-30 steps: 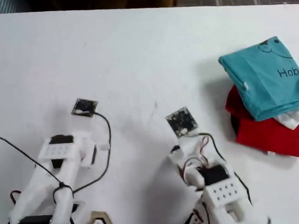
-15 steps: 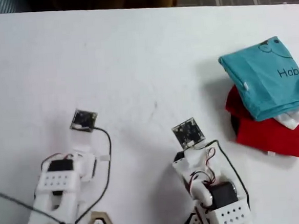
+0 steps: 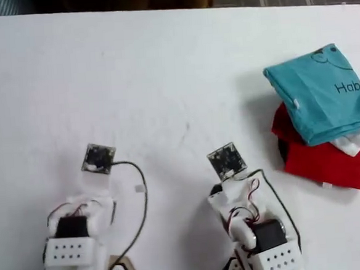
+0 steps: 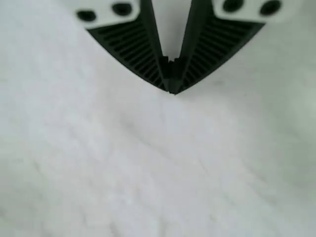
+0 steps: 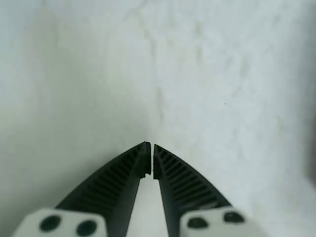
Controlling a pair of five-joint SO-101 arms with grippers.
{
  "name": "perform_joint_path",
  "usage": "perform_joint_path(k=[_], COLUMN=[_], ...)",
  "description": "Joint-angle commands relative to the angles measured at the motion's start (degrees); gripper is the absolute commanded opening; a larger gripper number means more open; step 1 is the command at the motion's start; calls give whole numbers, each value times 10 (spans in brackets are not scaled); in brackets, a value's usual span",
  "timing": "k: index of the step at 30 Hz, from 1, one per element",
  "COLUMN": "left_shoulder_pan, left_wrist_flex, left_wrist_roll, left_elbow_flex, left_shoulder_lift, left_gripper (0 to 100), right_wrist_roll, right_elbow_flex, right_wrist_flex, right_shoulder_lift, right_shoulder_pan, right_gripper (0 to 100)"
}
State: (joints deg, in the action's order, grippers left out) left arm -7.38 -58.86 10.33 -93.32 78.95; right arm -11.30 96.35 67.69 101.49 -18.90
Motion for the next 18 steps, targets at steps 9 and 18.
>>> perform_joint_path(k=[9, 18], left_shoulder_pan=[0, 0], left_wrist_flex=[-99, -134], left_wrist_roll=[-1, -1], left_elbow_flex=[-39, -38], left_shoulder_lift=[209, 239], left_gripper=[24, 24], right_wrist_roll=[-4, -4], right_elbow_flex=[5, 6], right_wrist_flex=[37, 26], right_shoulder_lift=[-1, 0], right_shoulder_pan=[56, 56], right_gripper=[18, 18])
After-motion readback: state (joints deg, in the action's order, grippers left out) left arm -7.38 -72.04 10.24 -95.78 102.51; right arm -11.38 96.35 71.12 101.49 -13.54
